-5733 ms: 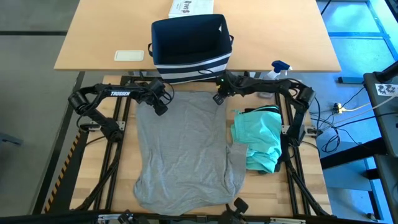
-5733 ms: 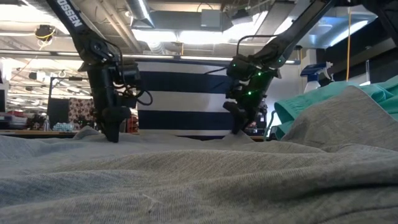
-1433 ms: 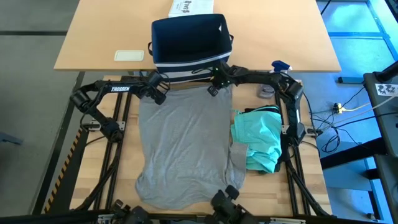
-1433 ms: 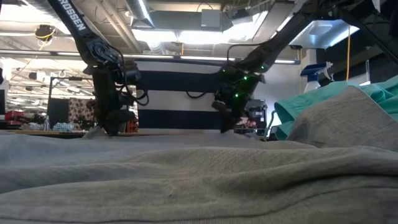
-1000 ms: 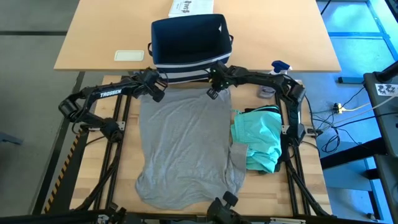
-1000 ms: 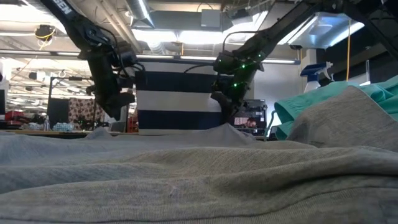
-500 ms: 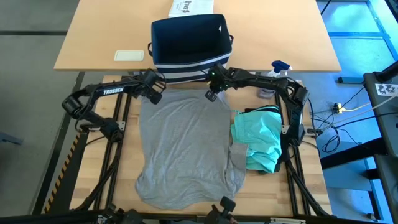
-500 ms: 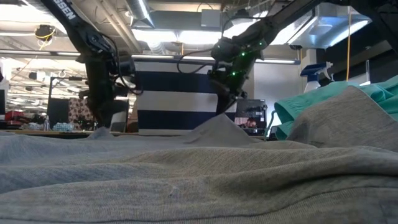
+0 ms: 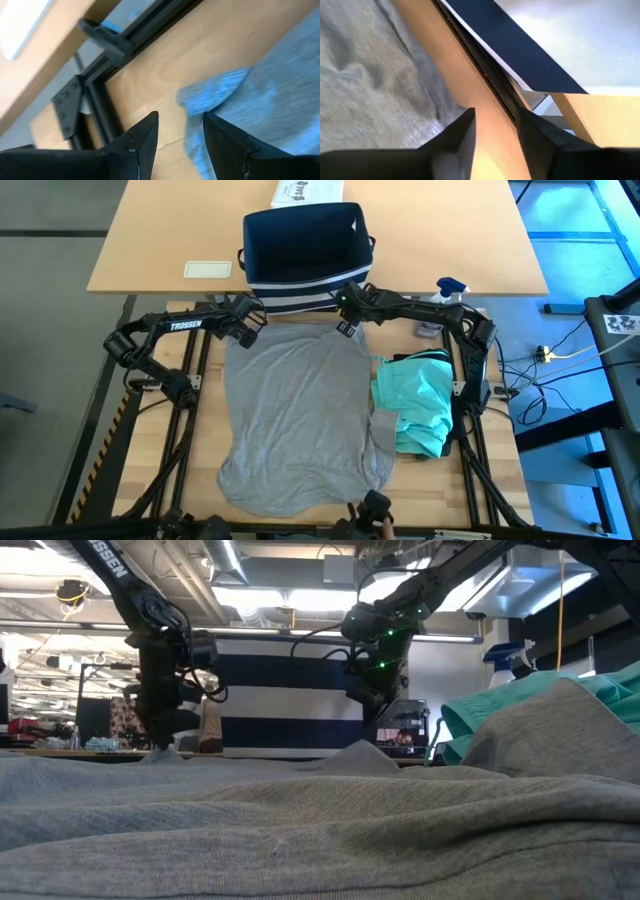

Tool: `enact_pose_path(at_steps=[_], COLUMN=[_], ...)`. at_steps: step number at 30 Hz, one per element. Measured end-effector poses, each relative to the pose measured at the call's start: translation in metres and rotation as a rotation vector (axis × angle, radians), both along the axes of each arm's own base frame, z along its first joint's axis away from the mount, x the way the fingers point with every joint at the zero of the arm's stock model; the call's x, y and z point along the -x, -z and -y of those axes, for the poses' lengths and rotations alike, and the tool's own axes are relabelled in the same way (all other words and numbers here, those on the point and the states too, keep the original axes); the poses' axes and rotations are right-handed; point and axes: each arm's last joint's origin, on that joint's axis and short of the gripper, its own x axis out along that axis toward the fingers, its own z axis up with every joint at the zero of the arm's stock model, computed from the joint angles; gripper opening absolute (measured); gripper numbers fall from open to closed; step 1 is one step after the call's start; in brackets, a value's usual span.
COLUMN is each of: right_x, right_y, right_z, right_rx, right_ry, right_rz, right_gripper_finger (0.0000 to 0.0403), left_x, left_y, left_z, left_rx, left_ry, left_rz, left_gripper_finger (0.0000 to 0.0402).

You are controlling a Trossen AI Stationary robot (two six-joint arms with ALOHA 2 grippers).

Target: Fold Laundry from Bin

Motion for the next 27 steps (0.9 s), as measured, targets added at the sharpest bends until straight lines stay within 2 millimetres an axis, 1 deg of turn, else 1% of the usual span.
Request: enact_pose_path(at_steps=[4,8,11,16,19,22,27], right_x=[0.000,0.000,0.003,0.008,0.010,0.007,-0.003], right_y=[0.000,-0.002,-0.011,-0.033,-0.045,-0.052,-0.054], right_z=[-0.001,-0.002,-0.004,-0.009,-0.016,-0.027,-0.047], right_rx=[-0.020,-0.040,-0.035,-0.045,-0.057,-0.060,-0.064], right_ry=[-0.013,-0.029,-0.033,-0.059,-0.076,-0.108,-0.167], right_rz=[0.008,0.020,0.041,0.118,0.170,0.190,0.191], right_gripper_finger=[0.0164,0.0170,0.0170,0.0170,0.0170,0.0170,0.0170], left_x=[0.002,0.000,-0.004,-0.011,-0.013,-0.012,-0.006], left_y=[0.000,-0.003,-0.006,-0.009,-0.006,-0.002,0.009], left_z=[0.000,0.004,0.008,0.010,0.008,0.003,-0.006], left_rx=[-0.020,-0.024,-0.034,-0.037,-0.021,-0.031,-0.017], left_ry=[-0.003,0.024,0.061,0.092,0.102,0.079,0.027], left_rz=[-0.064,-0.079,-0.077,-0.038,-0.004,-0.012,-0.046], left_gripper_finger=[0.0151,0.0151,0.0151,0.0151,0.0151,0.0151,0.0151])
